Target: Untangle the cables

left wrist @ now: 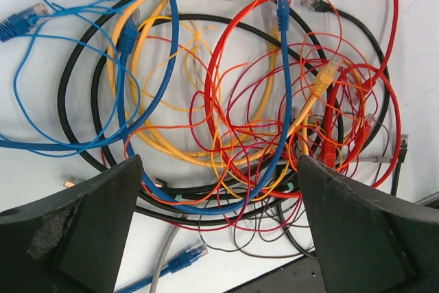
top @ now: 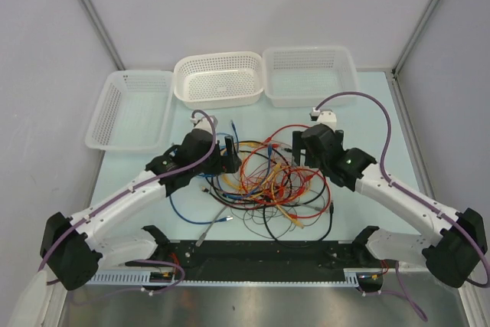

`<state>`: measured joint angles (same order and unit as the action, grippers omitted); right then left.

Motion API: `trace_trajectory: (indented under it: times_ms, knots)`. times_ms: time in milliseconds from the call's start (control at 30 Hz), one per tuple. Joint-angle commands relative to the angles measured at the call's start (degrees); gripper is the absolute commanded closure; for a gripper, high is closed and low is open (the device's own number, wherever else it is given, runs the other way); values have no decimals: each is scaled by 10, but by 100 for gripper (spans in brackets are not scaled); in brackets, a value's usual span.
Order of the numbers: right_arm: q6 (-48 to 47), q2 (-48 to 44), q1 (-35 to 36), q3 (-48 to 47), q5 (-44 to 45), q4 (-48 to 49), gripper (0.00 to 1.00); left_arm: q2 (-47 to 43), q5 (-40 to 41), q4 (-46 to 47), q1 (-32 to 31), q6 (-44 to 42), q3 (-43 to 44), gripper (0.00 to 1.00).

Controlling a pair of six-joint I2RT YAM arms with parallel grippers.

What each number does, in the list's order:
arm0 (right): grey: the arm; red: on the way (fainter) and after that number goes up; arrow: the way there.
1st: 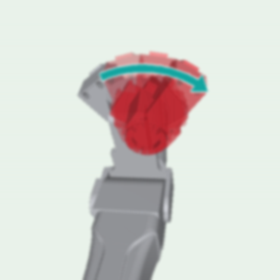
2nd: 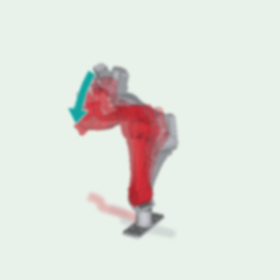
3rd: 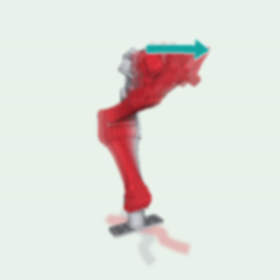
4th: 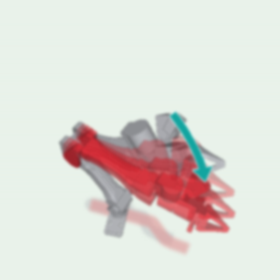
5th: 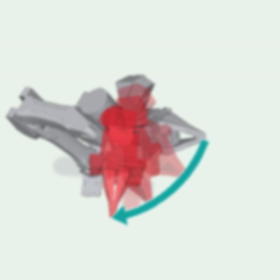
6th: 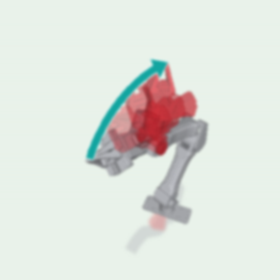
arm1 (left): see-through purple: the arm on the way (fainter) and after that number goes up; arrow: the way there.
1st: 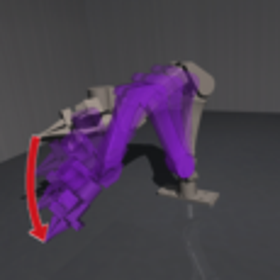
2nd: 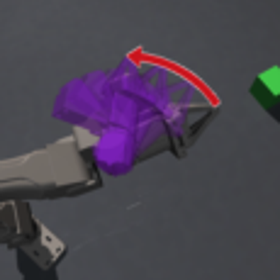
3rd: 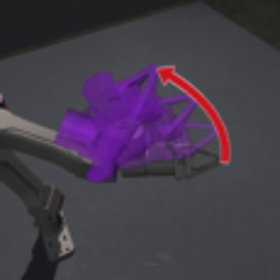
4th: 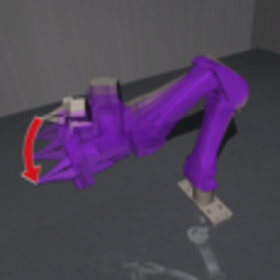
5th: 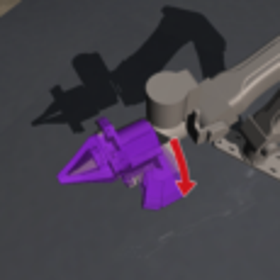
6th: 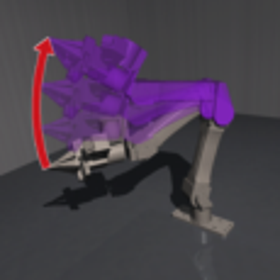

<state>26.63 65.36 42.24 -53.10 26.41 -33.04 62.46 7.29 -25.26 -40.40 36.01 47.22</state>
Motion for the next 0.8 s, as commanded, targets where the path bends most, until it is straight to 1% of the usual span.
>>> trace_trajectory:
  times_ms: [0, 200, 300, 400, 467, 500, 533, 600, 633, 767]
  knots:
    - [-25, 6, -9, 20, -64, 36, 0, -15, -17, 35, -4, 4, -19, 0]
    - [-23, 33, -9, 64, -125, 89, 15, -5, -44, 45, -4, 9, -25, 0]
    - [-28, 37, -4, 84, -131, 113, 22, -2, -49, 48, -4, 13, -32, 0]
    - [-26, 47, -8, 92, -128, 125, 36, 0, -51, 50, -5, 16, -39, 1]
    - [-24, 64, -11, 92, -123, 129, 40, 2, -54, 53, -5, 20, -41, 0]
    - [-22, 70, -15, 92, -123, 133, 45, 6, -54, 53, -4, 20, -41, 0]
    - [-21, 81, -15, 92, -124, 138, 47, 7, -55, 53, -4, 20, -40, 0]
    - [-20, 94, -19, 92, -124, 146, 50, 9, -53, 51, -5, 23, -39, 0]
    - [-18, 101, -21, 92, -127, 151, 54, 10, -51, 50, -4, 25, -38, 0]
    - [-14, 136, -25, 92, -128, 158, 54, 7, -50, 44, -4, 23, -40, 1]
